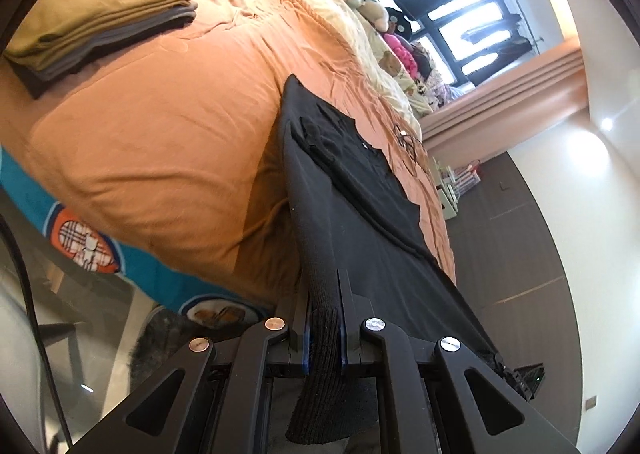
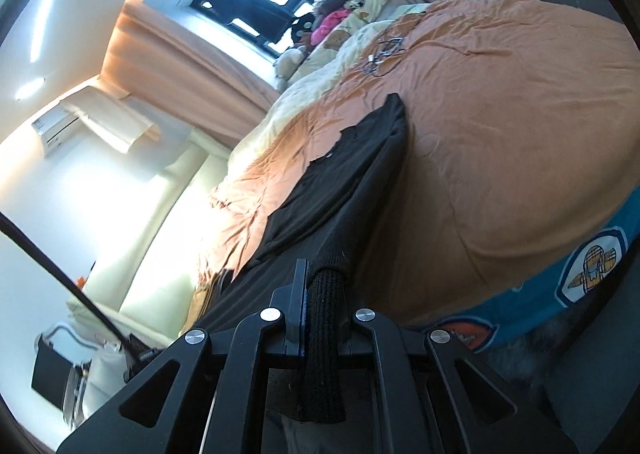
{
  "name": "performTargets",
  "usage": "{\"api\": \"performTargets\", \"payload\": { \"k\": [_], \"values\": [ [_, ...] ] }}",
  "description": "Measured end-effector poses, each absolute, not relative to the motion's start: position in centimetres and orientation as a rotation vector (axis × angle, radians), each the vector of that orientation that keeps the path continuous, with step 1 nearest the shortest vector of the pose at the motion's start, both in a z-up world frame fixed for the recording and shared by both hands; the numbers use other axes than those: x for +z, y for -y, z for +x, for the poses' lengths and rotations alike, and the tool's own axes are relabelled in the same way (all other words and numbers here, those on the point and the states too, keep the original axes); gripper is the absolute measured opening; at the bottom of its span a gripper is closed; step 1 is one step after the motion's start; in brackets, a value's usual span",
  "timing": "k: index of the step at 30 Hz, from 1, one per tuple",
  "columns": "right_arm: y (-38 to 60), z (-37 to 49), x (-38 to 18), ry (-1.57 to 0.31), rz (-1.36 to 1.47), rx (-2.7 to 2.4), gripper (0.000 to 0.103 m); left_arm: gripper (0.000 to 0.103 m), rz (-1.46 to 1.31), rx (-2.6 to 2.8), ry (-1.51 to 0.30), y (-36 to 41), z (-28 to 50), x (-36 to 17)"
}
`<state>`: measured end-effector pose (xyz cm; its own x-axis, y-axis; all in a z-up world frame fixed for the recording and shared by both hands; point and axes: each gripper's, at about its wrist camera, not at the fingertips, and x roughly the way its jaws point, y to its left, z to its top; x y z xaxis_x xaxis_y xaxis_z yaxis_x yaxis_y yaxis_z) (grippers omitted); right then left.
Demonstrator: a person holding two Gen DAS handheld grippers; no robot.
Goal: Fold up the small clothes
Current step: 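Carry the lifted hem with both tools over the shirt toward the collar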
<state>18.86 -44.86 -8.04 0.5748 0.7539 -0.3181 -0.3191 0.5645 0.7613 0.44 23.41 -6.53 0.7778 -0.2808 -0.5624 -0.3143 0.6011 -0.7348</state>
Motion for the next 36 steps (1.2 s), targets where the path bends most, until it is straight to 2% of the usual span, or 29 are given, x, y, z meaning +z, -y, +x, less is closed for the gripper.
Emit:
{"api": "performTargets", "payload": {
  "k": [6,11,36],
  "values": [
    [46.5,17.5,-7.9,-0.671,0.708,0.722,0.004,0.010,-0.971,0.007,-0.718,-23.1,-2.4,-6.8],
    [45.7,18.1,-7.1,-0.667,0.634,0.710,0.004,0.010,-0.975,0.008,-0.705,-24.0,-0.6,-6.0],
    [38.0,37.5,1.1,-0.580,0.526,0.730,0.004,0.010,-0.812,0.008,-0.656,-29.3,19.1,4.6]
  ]
}}
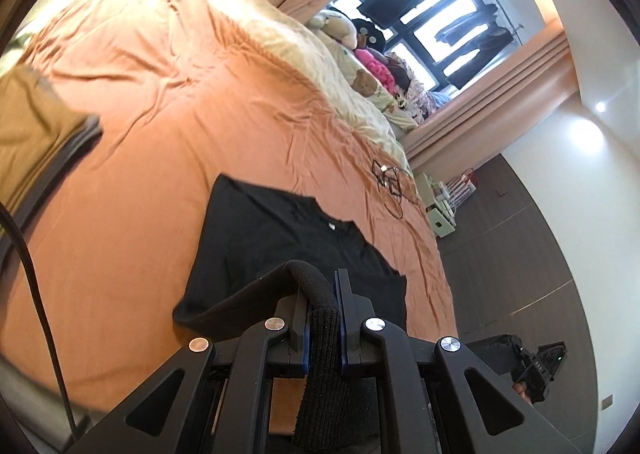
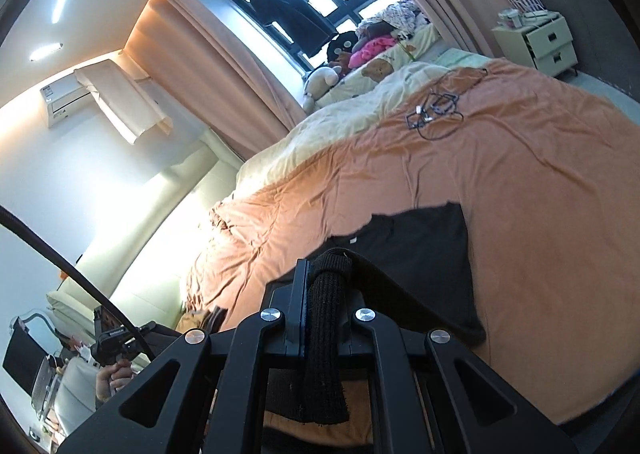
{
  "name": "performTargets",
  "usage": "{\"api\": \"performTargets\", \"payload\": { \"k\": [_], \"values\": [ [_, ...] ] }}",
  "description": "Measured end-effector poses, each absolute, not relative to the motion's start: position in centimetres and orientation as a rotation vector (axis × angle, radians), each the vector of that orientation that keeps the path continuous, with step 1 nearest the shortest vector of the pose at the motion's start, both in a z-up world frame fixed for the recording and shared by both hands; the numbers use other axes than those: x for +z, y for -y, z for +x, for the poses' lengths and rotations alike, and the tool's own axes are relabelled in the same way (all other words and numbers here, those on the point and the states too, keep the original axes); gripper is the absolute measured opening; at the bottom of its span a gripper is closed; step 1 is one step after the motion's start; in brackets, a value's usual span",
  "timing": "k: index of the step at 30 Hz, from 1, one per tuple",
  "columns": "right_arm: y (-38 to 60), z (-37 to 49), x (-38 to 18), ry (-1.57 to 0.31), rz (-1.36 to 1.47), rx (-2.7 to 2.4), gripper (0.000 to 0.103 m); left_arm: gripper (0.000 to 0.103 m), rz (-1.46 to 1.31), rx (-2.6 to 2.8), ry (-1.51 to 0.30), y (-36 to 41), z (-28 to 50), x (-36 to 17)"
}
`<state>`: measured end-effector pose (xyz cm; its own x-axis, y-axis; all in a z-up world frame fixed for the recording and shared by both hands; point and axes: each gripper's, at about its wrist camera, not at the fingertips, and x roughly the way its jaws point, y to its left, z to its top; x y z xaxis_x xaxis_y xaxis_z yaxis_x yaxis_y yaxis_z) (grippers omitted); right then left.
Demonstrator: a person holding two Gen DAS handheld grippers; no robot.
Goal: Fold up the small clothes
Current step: 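Carry the lifted hem with both tools over the shirt toward the collar, then lower the hem onto the collar with both tools and open them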
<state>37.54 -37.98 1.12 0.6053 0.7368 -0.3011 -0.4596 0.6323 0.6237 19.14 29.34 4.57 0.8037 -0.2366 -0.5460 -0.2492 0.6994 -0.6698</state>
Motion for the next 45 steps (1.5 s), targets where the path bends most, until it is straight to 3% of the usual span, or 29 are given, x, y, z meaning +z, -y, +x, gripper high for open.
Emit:
{"api": "performTargets", "payload": {
  "k": [7,15,22,36,41,42,44,45],
  "values": [
    [35.6,41.8,1.5,-0.582,0.497,0.721,0.004,0.010,-0.778,0.018,-0.676,-30.6,24.6,5.2],
    [33.1,47.9,0.5,-0.613,0.486,0.688,0.004,0.010,-0.774,0.066,-0.734,-32.3,31.6,2.1],
    [29.8,54.9,-1.0,-0.683,0.491,0.644,0.004,0.010,-0.776,0.120,-0.813,-34.1,37.9,-3.4],
    [23.5,66.6,-9.5,-0.792,0.493,0.595,0.005,0.012,-0.759,0.178,-1.019,-37.2,46.8,-16.1],
    [22.1,68.5,-11.0,-0.874,0.459,0.563,0.008,0.027,-0.763,0.173,-1.062,-37.4,46.8,-17.1],
    [21.9,68.5,-10.8,-0.885,0.445,0.556,0.009,0.037,-0.745,0.170,-1.062,-37.3,46.7,-16.7],
    [21.8,68.2,-10.0,-0.876,0.419,0.559,0.015,0.067,-0.704,0.163,-1.057,-36.6,46.5,-15.7],
    [21.7,68.0,-9.4,-0.873,0.402,0.559,0.032,0.074,-0.669,0.167,-1.056,-36.3,46.2,-15.0]
  ]
}}
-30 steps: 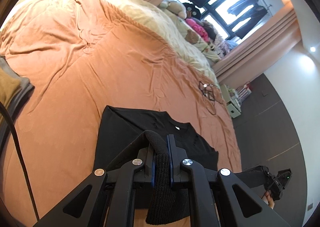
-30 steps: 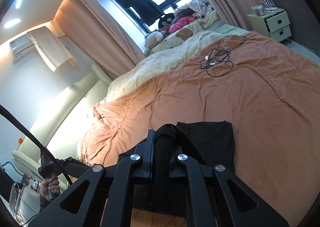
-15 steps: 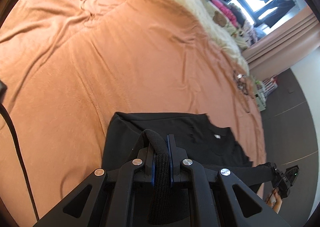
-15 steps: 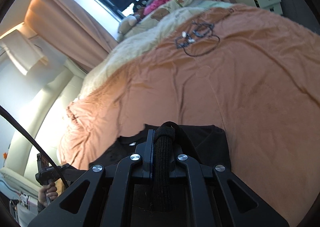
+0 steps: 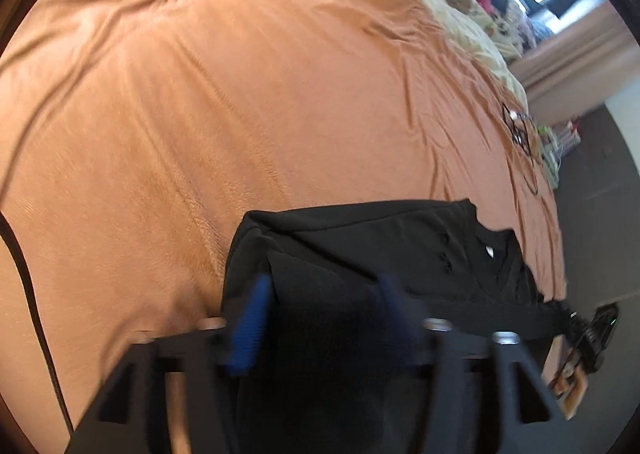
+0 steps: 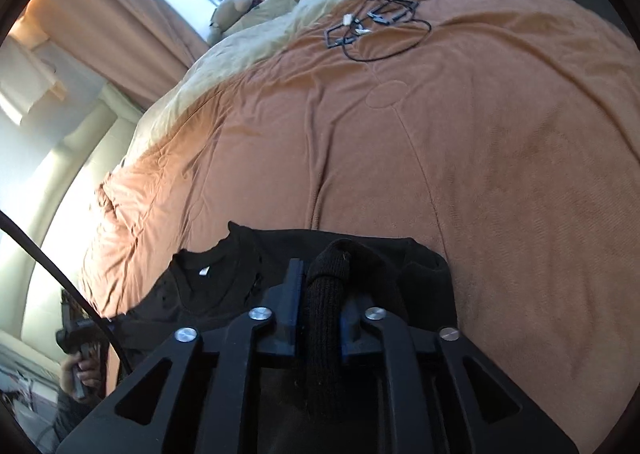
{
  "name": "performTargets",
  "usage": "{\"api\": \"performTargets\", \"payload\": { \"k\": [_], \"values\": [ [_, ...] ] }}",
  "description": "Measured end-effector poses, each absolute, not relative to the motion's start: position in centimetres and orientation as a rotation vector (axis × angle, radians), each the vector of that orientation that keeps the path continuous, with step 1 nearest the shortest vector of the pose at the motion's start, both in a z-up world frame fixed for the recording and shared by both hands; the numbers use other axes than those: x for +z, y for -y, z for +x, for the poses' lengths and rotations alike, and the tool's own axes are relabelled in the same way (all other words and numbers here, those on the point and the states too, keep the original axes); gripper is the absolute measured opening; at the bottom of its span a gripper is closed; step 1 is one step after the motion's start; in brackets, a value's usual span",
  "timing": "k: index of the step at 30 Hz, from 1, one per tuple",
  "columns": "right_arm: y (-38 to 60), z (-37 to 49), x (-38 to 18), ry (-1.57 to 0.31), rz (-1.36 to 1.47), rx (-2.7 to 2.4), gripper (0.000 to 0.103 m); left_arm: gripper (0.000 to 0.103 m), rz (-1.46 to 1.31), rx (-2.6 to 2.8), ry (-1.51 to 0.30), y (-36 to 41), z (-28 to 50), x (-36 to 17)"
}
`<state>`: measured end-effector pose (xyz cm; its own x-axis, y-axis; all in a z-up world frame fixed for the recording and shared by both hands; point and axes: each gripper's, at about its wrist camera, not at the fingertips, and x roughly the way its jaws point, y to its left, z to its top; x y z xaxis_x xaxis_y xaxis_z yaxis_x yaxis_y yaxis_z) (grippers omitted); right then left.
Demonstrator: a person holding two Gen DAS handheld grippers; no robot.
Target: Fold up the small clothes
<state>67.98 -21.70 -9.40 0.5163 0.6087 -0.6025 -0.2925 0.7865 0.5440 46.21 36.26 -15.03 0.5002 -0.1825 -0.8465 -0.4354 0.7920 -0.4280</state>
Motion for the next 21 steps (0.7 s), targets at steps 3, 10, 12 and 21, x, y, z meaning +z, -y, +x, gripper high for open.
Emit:
{"api": "performTargets", "payload": {
  "k": [3,10,12,21],
  "values": [
    [21.7,66.5,-7.8,-0.855,0.326,0.536,0.072,0.084,-0.542,0.179,-1.062,-34.8,45.5,-13.2],
    [19.9,63.3,-6.6,-0.899,0.070,0.471,0.072,0.086,-0.285,0.171,-1.207,-31.1,44.4,-14.1],
    [18.9,62.6,-6.1,-0.909,0.000,0.462,0.072,0.086,-0.222,0.175,-1.240,-30.4,43.9,-14.9],
    [14.6,61.4,-6.9,-0.970,-0.277,0.398,0.072,0.086,0.010,0.228,-1.276,-28.7,44.8,-17.2]
  ]
}}
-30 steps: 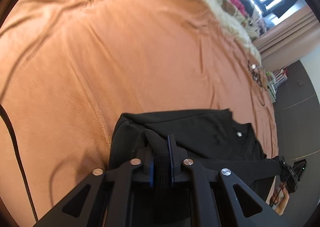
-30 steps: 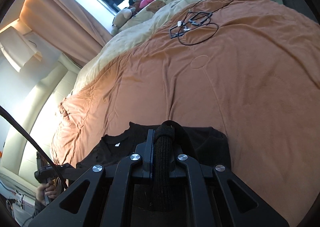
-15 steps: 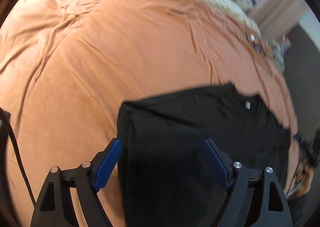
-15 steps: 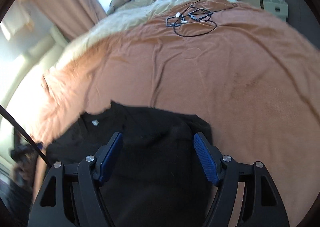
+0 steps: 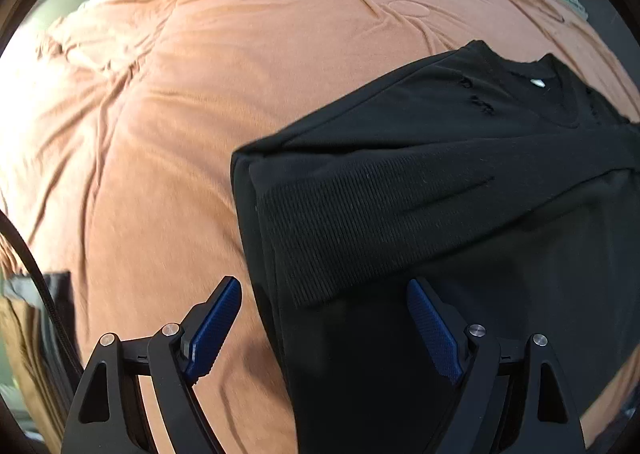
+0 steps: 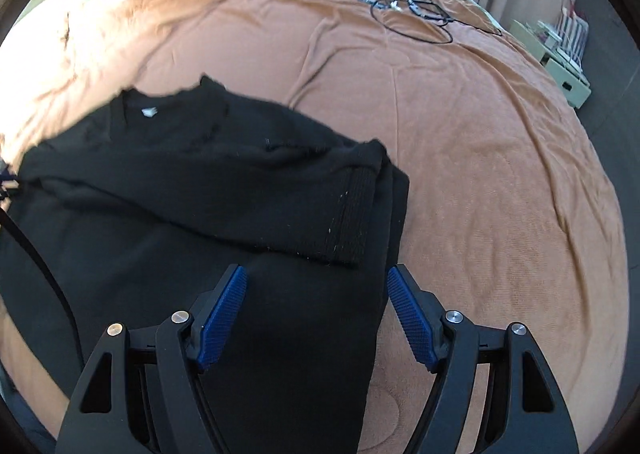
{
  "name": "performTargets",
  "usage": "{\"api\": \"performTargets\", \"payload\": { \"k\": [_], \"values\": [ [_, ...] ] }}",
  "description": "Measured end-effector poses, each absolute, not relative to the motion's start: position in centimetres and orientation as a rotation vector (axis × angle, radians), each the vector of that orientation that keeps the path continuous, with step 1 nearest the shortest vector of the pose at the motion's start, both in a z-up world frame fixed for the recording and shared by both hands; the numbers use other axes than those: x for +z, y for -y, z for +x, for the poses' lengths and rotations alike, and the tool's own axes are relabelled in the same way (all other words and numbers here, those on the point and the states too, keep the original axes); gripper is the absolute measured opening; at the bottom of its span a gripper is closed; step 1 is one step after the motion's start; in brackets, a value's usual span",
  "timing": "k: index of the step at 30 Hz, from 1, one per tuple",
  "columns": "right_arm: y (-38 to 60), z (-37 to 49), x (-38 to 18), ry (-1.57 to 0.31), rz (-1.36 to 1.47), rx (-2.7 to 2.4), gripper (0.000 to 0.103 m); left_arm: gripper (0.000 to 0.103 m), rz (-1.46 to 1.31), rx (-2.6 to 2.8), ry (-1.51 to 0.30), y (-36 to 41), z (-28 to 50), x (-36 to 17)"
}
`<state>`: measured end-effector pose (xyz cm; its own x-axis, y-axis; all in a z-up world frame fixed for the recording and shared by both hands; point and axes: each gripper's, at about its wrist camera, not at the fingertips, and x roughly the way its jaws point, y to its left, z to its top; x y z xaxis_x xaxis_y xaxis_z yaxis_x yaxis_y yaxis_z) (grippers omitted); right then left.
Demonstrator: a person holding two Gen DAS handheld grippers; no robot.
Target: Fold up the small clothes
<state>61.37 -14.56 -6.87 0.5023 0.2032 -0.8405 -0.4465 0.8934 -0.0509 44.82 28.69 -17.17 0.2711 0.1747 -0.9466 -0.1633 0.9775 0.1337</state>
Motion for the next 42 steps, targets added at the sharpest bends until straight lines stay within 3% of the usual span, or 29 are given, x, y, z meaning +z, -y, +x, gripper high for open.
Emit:
{"api": "performTargets", "payload": {
  "k": [19,31,34,37,42],
  "values": [
    [9.0,68.7,-6.4,-0.927,-0.346,0.282,0.072,0.087,0.065,0.344,-1.187,-32.2,54.9,-17.8],
    [13.2,67.7,-4.0,-0.837,-0.147,0.355,0.072,0.073,-0.181,0.250,-1.095,-34.9,55.3,-15.3],
    [14.8,68.2,-5.4,-0.891,-0.094,0.386,0.058,0.067,-0.251,0.211,-1.128,-35.2,55.0,-16.4],
    [15.5,69.4,-7.3,-0.952,-0.037,0.428,0.055,0.059,-0.301,0.136,-1.145,-34.3,55.0,-17.7],
    [16.4,72.6,-9.7,-1.023,0.076,0.478,0.043,0.056,-0.277,0.129,-1.153,-33.5,56.2,-18.7]
  ]
}}
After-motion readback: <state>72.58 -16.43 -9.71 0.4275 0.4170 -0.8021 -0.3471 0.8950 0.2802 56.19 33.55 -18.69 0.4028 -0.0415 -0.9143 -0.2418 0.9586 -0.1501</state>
